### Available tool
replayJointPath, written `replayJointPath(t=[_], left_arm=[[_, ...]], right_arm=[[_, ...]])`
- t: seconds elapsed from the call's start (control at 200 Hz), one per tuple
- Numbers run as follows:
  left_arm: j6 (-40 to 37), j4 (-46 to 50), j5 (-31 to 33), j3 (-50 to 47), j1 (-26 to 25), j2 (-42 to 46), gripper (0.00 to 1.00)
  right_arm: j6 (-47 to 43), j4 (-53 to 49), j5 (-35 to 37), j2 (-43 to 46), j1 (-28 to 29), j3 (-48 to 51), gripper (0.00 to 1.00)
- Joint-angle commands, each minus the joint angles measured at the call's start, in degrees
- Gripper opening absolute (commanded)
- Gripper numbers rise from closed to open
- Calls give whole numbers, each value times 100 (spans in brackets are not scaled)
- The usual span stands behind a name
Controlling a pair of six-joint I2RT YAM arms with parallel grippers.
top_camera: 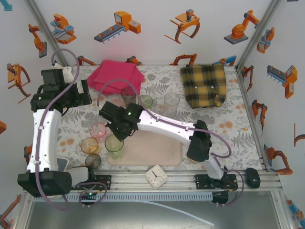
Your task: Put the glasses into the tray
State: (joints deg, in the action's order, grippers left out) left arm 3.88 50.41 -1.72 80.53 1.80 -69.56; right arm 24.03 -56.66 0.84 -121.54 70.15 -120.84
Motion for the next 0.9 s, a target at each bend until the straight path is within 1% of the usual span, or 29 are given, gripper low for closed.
replayJointPath(t=[0.0, 0.456, 0.891], left_arm=[[124, -76, -70, 14, 48, 50, 97], [138, -58, -60, 54, 77, 29, 97], [148, -40, -112, 106, 92, -5, 97]], right_arm=[[26, -87, 77, -70, 79, -237, 0], [-84, -398, 511, -430, 271, -612, 0], [-107, -394, 457, -555, 336, -757, 0]])
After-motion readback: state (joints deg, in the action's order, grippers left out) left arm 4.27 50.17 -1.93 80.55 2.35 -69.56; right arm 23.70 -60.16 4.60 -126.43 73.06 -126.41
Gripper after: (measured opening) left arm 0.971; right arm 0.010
